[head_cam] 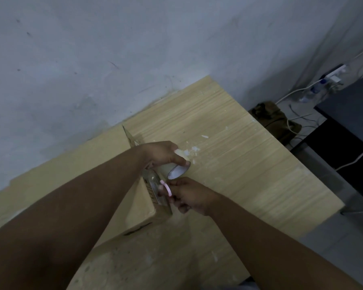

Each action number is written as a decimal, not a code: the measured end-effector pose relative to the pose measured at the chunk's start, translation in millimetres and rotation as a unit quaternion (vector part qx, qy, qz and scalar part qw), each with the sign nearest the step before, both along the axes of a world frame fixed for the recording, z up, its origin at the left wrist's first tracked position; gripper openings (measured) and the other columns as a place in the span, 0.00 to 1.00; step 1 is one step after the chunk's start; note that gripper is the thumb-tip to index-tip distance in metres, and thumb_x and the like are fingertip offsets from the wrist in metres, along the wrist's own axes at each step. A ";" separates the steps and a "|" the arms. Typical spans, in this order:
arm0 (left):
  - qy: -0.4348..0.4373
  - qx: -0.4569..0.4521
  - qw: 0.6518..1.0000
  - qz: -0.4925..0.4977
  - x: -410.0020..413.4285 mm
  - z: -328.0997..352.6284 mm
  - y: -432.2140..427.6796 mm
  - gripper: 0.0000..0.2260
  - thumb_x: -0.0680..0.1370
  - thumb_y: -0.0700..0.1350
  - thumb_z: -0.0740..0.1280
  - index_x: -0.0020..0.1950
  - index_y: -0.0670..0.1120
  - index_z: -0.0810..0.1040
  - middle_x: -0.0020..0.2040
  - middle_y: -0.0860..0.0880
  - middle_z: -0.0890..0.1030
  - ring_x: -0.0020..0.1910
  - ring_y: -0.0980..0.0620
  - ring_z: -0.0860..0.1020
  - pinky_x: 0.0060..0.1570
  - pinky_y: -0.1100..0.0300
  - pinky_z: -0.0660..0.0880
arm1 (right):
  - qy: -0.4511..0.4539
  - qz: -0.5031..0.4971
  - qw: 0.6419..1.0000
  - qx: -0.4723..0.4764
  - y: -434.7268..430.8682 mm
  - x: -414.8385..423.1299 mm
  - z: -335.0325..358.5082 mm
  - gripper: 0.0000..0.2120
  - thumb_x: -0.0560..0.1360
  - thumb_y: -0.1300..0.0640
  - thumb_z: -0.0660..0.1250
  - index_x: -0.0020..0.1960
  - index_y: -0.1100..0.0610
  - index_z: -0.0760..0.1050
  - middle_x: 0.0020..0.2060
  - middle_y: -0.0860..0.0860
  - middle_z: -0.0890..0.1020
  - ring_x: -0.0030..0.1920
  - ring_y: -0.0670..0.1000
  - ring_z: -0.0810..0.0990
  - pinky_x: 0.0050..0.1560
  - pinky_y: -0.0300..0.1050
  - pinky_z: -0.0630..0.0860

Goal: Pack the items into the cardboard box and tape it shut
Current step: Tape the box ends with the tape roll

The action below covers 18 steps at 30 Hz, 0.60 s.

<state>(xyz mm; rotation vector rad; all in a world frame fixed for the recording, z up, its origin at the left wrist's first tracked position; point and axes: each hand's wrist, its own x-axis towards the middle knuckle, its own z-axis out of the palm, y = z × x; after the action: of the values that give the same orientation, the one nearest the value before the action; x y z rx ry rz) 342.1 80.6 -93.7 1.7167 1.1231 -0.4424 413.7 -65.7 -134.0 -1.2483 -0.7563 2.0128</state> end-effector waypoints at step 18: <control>-0.129 0.051 0.981 0.133 27.2 3.1 -12.6 0.20 0.72 0.53 0.74 0.57 0.46 0.73 0.55 0.46 0.77 0.51 0.46 0.77 0.45 0.55 0.74 | -0.706 0.009 0.697 0.127 -45.3 115.7 -14.5 0.15 0.80 0.51 0.56 0.67 0.49 0.64 0.46 0.52 0.75 0.36 0.48 0.73 0.37 0.43 0.71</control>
<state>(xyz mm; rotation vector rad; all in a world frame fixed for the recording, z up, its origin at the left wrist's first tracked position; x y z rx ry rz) 369.3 67.9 -90.6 1.6262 1.1774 0.0032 529.3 -110.9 -148.6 -2.4870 -1.5890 0.4958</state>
